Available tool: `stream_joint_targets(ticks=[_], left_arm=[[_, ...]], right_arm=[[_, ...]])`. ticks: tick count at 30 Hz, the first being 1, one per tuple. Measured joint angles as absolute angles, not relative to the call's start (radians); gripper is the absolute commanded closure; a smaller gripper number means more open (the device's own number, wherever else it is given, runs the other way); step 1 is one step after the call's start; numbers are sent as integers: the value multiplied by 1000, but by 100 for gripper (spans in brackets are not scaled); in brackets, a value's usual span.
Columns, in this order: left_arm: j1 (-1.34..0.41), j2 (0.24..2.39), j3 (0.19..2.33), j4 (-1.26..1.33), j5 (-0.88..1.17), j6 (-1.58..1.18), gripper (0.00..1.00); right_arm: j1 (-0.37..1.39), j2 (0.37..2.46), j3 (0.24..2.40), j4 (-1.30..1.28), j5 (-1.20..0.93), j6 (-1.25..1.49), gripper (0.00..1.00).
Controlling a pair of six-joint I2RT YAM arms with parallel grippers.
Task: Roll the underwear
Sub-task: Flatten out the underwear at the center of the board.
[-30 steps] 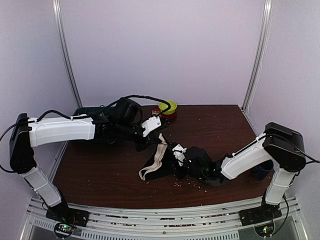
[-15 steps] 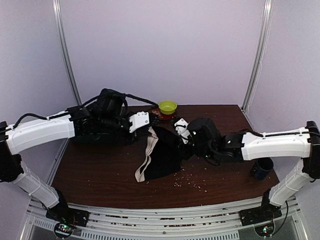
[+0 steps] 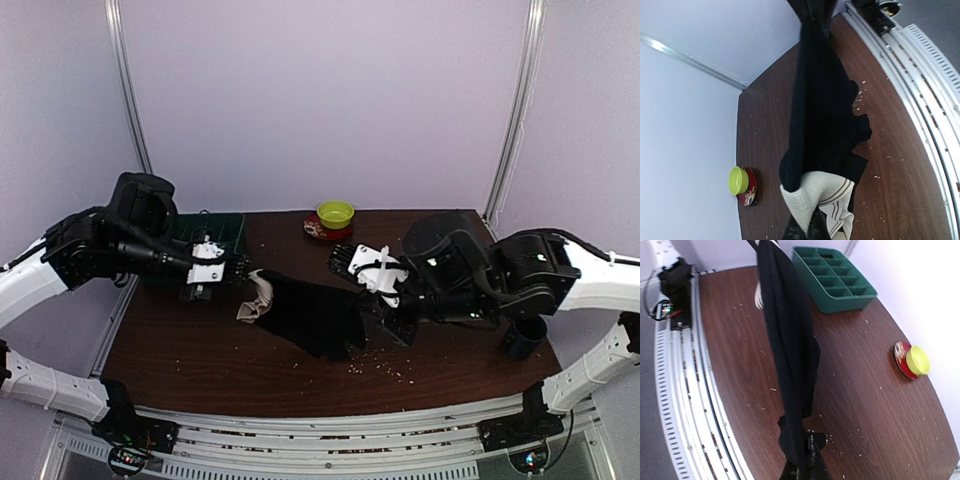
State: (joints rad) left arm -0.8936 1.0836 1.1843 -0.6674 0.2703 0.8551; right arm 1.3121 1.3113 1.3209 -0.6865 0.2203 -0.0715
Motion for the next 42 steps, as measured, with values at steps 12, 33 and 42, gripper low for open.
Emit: stream_joint_targets(ticks=[12, 33, 42], left_arm=[[-966, 918, 1155, -748, 426, 926, 100], [-597, 2111, 1637, -554, 187, 924, 100], [-597, 2058, 1579, -437, 100, 887, 100]], right_arm=[[1464, 1214, 1400, -665, 327, -177, 100], [689, 1925, 1439, -488, 175, -330, 100], [668, 1906, 1475, -369, 174, -423, 100]])
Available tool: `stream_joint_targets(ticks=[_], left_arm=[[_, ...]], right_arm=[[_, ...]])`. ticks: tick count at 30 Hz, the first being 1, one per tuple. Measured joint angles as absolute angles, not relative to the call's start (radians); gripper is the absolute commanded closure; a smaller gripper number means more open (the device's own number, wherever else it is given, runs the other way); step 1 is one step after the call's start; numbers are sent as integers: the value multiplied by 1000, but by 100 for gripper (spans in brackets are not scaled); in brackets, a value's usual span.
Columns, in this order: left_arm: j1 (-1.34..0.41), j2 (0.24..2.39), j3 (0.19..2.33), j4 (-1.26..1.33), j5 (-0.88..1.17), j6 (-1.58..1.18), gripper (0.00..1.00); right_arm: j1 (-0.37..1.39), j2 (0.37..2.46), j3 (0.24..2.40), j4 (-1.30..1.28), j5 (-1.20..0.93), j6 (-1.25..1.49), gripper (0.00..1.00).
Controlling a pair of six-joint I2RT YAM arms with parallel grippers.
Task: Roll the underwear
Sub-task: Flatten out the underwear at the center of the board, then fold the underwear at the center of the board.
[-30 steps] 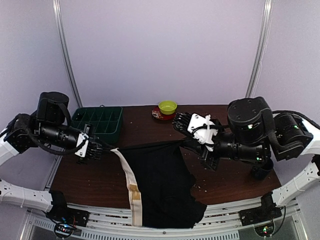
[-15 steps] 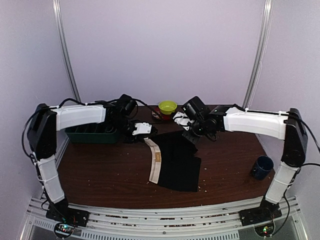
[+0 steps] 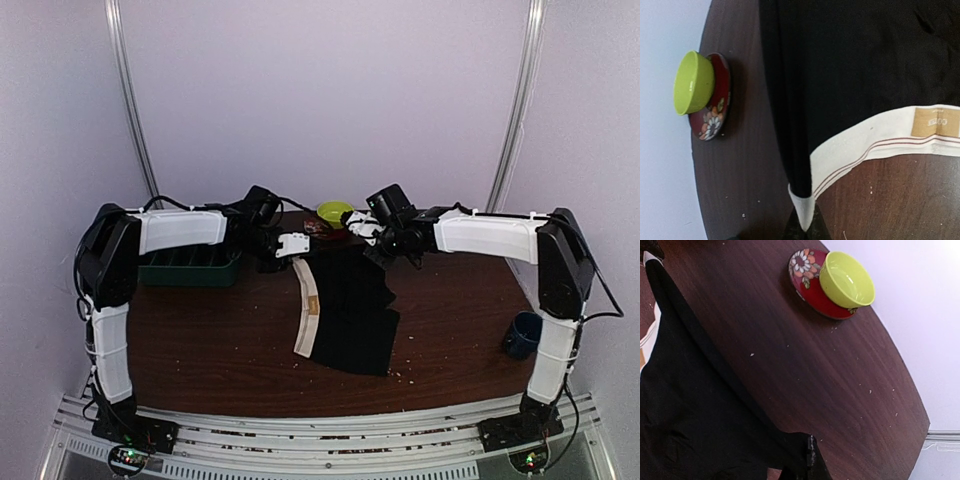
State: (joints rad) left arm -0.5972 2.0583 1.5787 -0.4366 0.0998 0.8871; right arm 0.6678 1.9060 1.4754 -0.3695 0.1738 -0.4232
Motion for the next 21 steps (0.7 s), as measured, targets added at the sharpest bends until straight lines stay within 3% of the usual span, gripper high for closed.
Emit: stream_joint_targets(ticks=[11, 21], left_arm=[[-620, 1909, 1448, -252, 28, 834, 100], [-643, 1908, 1340, -236, -46, 868, 100]], right_arm=[[712, 1748, 1334, -236, 302, -449, 100], [840, 1797, 1331, -397, 406, -335, 100]])
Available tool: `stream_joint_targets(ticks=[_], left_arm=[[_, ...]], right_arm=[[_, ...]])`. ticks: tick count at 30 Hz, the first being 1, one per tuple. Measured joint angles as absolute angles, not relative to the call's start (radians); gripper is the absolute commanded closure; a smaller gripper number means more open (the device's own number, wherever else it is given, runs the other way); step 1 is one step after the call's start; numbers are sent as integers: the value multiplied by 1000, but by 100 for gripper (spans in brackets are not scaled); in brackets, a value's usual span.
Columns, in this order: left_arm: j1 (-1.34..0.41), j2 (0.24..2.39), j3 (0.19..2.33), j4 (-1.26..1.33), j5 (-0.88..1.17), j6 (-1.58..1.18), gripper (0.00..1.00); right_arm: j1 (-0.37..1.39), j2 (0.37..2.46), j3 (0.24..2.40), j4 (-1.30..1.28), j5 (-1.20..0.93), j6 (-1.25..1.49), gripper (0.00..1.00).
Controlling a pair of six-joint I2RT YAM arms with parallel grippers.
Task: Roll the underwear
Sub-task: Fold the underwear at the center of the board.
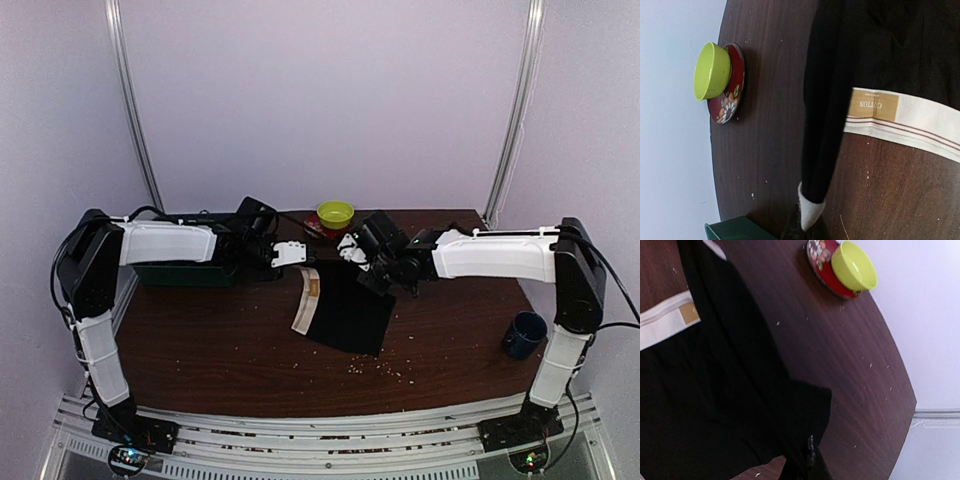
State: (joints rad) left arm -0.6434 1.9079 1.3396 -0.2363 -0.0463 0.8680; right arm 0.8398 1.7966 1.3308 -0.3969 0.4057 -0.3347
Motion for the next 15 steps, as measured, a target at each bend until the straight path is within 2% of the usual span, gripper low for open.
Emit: stream_joint_targets(ticks=[6, 15], left_arm=[[-683, 1914, 1295, -204, -97, 862, 100], [-689, 1860, 1197, -271, 59, 934, 100]], right_arm=[[879, 1863, 1282, -458, 465, -216, 100], [951, 1805, 1205, -530, 407, -120, 100]])
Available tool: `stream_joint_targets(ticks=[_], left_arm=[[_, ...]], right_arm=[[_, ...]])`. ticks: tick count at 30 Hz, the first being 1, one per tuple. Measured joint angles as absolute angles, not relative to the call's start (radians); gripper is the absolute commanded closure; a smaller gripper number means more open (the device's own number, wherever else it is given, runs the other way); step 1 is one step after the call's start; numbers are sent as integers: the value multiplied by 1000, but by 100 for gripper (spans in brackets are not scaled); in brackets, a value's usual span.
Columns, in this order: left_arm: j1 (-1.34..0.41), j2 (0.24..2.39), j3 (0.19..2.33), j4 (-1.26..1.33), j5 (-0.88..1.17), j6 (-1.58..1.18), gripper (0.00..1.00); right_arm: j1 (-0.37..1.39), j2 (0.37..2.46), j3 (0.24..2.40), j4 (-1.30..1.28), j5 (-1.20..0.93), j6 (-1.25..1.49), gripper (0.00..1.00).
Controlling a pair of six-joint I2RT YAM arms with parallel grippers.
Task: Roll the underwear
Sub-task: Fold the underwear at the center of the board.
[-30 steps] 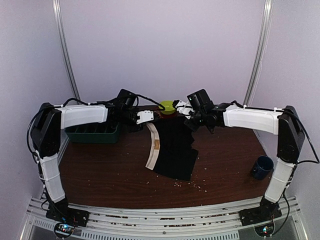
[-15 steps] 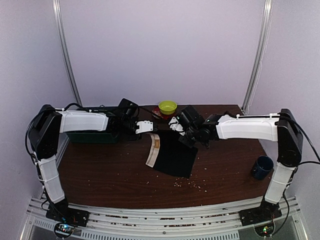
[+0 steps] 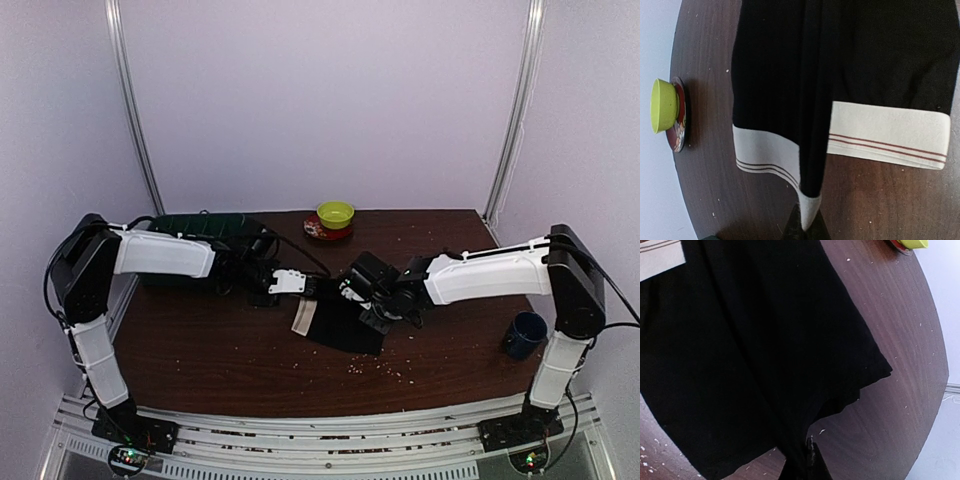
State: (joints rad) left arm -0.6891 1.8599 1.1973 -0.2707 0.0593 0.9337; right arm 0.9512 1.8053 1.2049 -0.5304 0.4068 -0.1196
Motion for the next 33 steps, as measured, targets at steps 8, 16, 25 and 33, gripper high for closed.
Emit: stream_joint_targets(ticks=[8, 16, 25, 33], left_arm=[[-695, 1847, 1197, -376, 134, 979, 92], [-722, 1848, 1194, -432, 127, 970, 86], [-727, 1850, 1218, -405, 144, 849, 60], [-726, 1855, 1295, -360, 301, 734, 58]], right_arm=[[997, 1801, 1160, -641, 369, -72, 100], [1000, 1801, 1126, -739, 355, -56, 100], [1021, 1788, 1125, -733, 303, -64, 96], [1023, 1732, 1125, -738, 367, -56, 73]])
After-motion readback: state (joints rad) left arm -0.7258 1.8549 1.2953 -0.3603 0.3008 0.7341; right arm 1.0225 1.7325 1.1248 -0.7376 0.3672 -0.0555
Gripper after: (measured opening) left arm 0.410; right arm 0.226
